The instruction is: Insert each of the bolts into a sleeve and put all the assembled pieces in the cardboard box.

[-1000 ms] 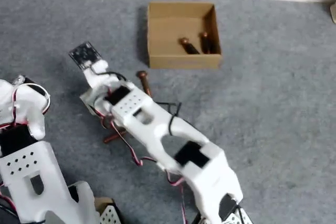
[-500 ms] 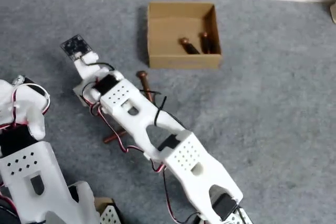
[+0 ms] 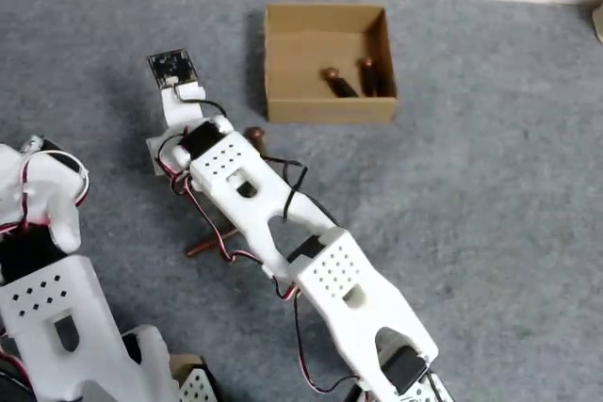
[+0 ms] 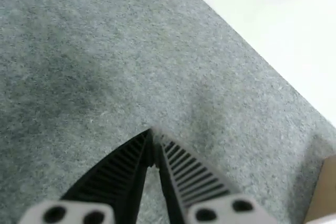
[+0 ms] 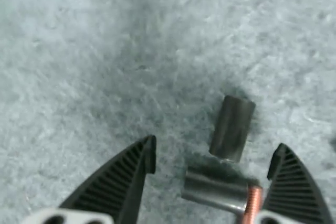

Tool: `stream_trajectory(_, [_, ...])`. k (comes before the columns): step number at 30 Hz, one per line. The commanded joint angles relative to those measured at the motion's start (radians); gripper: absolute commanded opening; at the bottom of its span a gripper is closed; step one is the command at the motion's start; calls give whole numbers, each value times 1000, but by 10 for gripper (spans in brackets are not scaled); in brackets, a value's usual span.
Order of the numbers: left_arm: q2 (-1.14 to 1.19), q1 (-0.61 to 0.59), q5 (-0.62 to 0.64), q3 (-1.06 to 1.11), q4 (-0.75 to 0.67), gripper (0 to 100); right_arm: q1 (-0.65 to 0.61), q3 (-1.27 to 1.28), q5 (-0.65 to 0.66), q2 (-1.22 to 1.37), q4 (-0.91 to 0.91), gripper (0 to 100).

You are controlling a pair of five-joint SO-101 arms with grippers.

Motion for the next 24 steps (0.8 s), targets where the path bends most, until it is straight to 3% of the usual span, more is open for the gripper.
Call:
stream_trajectory(1, [-15,-5,5,-53,5,18,15,-39,-11,-13,15,318])
stream_trajectory(11, [-30,-5,5,-56,29,18,15,-39,-15,-12,99,318])
stream_trajectory(19, [-274,-4,5,41,71,18,12,-50,-20,101,53,318])
stream_trajectory(24, [-407,33,0,102,71,18,8,-73,-130,145,-5,318])
